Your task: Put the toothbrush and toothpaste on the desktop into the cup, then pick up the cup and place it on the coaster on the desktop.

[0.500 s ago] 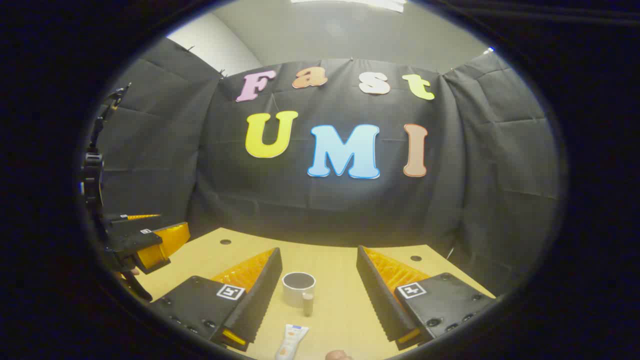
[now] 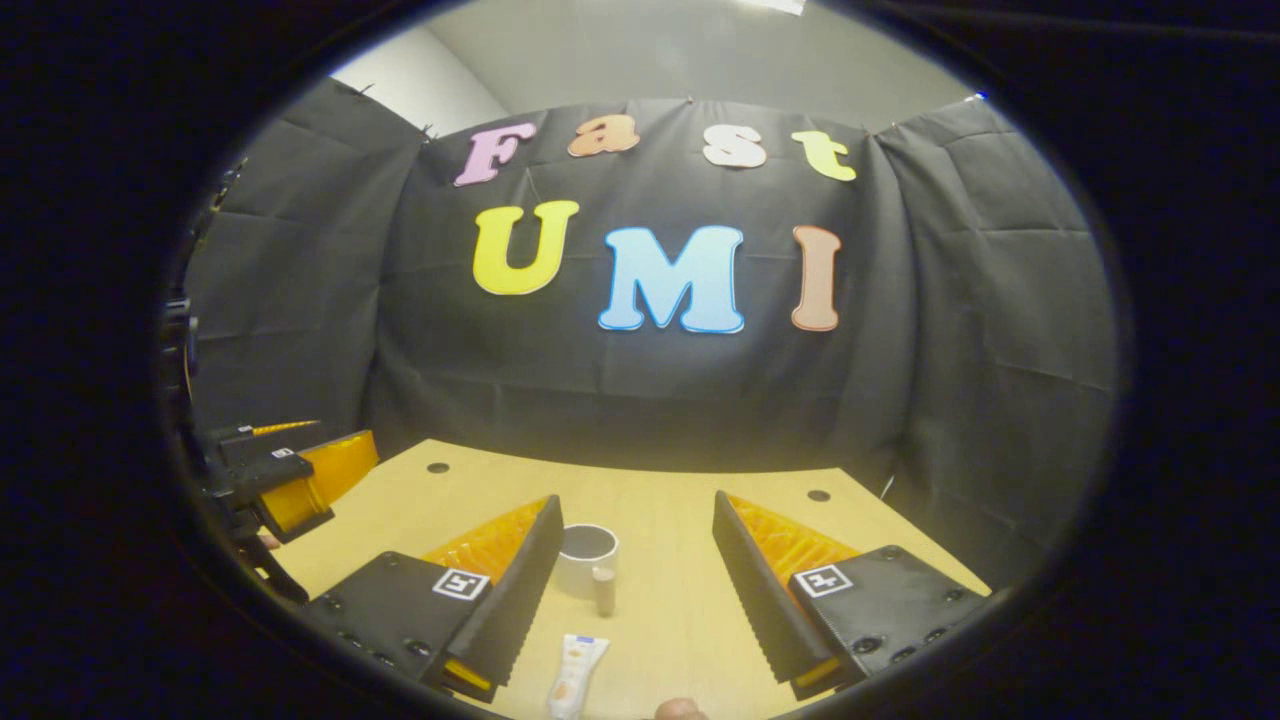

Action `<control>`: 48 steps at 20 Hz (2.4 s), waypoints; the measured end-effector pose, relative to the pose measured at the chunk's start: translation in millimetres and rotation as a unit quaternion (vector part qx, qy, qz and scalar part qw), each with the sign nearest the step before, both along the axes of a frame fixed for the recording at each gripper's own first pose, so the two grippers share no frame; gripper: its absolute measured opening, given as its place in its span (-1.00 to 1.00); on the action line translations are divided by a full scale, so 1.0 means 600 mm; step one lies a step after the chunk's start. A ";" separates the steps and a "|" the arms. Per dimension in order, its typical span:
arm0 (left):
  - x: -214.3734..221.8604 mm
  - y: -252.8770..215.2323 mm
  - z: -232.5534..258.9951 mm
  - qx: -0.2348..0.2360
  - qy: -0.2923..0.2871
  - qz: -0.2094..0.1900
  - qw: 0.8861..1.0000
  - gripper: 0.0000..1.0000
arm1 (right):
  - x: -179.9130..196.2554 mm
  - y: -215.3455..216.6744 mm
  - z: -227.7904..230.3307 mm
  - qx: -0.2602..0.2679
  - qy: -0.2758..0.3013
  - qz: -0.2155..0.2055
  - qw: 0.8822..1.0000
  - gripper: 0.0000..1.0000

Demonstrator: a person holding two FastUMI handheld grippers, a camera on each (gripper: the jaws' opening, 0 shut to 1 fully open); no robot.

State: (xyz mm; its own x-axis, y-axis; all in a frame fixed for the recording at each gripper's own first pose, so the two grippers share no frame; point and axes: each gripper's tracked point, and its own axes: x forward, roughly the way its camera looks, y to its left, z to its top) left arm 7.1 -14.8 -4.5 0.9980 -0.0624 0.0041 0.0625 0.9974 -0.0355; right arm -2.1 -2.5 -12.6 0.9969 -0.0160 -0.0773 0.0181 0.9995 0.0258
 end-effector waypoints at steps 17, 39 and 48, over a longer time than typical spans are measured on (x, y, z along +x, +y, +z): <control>0.024 -0.041 -0.146 0.017 0.162 -0.043 0.986 0.90 | 0.024 0.042 -0.116 -0.009 0.170 0.032 0.985 0.90; -0.045 -0.036 -0.460 -0.012 0.542 -0.031 0.840 0.84 | -0.016 0.097 -0.350 0.084 0.498 0.068 0.860 0.92; -0.070 -0.029 -0.513 -0.012 0.613 -0.029 0.790 0.89 | -0.022 0.114 -0.391 0.095 0.553 0.073 0.824 0.90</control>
State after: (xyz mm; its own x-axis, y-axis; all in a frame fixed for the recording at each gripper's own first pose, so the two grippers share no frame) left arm -34.9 -32.1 -312.3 0.2491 -0.1221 -0.9607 0.0117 0.9923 -0.1231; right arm -15.4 65.6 -246.9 0.3050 0.2150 -0.9278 0.0151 0.9730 0.2305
